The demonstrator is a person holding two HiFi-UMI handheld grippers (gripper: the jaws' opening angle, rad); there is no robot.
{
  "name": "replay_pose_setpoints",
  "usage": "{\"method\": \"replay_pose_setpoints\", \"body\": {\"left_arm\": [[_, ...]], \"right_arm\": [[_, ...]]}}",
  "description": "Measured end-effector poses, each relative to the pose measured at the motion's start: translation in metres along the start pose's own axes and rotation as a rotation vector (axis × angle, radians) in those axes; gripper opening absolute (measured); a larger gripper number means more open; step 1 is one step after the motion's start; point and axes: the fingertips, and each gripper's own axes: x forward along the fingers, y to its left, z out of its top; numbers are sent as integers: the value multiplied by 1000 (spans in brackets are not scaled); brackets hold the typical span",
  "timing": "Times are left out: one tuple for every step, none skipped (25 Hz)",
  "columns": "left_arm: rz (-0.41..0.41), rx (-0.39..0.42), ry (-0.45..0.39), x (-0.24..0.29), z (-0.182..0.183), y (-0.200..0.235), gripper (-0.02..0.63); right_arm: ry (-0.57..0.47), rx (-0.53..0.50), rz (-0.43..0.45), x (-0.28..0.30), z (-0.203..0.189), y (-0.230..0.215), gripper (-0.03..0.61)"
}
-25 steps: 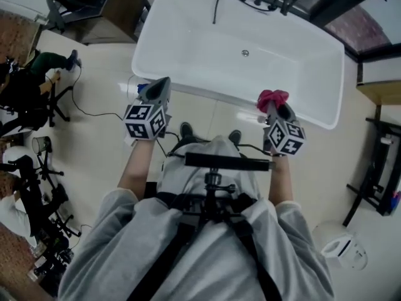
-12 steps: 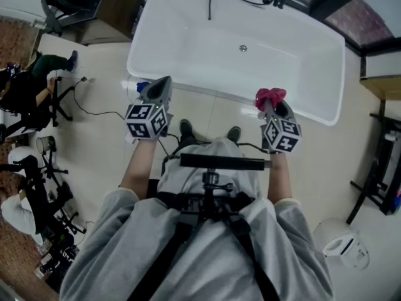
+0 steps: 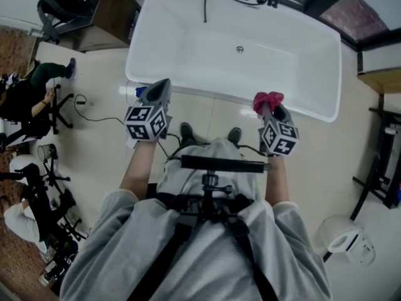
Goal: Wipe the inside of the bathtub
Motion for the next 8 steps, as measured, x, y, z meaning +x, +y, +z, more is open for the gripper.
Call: {"method": "replay_pose_setpoints", "body": {"left_arm": [[1, 2, -1, -1, 0, -1, 5], [2, 5, 0, -2, -1, -2, 5], [3, 8, 3, -3, -2, -3, 5], [4, 11, 7, -5, -4, -3, 5], [5, 12, 10, -7, -6, -3, 5], [8, 11, 13, -10, -8, -2, 5], [11, 10, 16, -12, -11, -1, 5], [14, 9, 18, -14, -13, 0, 5]], "right_arm": [[1, -1, 3, 0, -1, 0, 103], [2, -3, 5, -1, -2, -1, 103], [4, -4, 5, -2, -4, -2, 103], [6, -3, 5, -3, -5, -3, 103], [7, -3, 5, -5, -7, -4, 103], [8, -2, 6, -6, -9, -4, 103], [9, -1, 6, -7, -10, -4, 103], [9, -1, 7, -8, -11, -4, 103]]}}
